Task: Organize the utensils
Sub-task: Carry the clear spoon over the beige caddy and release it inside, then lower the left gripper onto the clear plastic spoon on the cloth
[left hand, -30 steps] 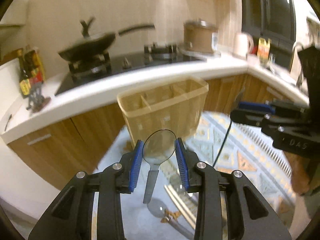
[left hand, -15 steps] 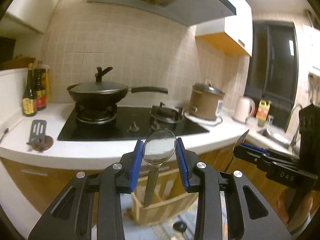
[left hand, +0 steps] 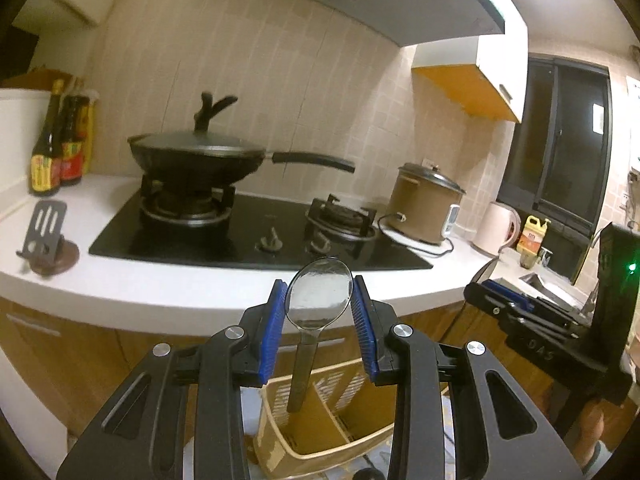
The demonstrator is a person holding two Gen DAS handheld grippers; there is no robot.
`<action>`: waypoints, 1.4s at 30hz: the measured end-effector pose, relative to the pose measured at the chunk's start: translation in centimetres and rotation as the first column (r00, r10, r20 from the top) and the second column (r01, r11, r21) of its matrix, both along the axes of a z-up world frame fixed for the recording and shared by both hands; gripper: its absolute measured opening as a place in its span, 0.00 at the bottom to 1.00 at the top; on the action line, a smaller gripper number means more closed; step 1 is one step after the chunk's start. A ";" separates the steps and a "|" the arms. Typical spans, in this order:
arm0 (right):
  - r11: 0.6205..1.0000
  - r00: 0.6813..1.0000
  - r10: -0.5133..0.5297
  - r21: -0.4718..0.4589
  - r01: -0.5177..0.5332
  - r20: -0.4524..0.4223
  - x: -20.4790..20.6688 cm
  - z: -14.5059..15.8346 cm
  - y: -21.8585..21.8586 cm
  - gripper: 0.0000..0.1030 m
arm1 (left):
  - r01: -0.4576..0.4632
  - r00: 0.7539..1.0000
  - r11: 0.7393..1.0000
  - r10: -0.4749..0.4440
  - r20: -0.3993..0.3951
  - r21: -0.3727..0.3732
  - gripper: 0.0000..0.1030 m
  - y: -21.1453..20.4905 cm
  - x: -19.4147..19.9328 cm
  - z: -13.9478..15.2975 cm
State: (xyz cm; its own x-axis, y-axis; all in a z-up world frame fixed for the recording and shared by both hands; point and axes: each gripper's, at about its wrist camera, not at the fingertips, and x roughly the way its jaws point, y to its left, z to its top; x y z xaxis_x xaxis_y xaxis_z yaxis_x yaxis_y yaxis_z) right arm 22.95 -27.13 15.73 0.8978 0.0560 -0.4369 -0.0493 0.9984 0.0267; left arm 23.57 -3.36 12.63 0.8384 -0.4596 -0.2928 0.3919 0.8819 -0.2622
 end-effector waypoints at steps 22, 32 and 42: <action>0.995 0.981 0.072 0.075 -0.059 -0.181 -3.5 -2.2 -0.2 0.54 | 0.052 0.992 0.999 -0.052 -0.114 0.000 0.47 2.5 -3.2 -2.1; 0.993 0.954 0.091 0.097 -0.066 -0.284 -8.7 -0.1 -0.6 0.54 | 0.030 0.987 0.992 -0.011 -0.158 0.122 0.47 3.0 -10.1 0.1; 0.988 0.857 0.148 0.107 -0.109 -0.493 -10.7 -7.2 1.2 0.54 | 0.085 0.901 0.982 -0.004 -0.433 0.168 0.47 3.0 -12.1 -7.2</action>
State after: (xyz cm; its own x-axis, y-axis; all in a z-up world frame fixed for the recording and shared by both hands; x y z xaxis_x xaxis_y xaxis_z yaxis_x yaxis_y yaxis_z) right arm 12.22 -25.95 8.49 0.5440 0.2051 -0.8136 -0.1380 0.9783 0.1544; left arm 11.48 -0.38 5.42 0.5924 -0.3996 -0.6996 0.3165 0.9139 -0.2541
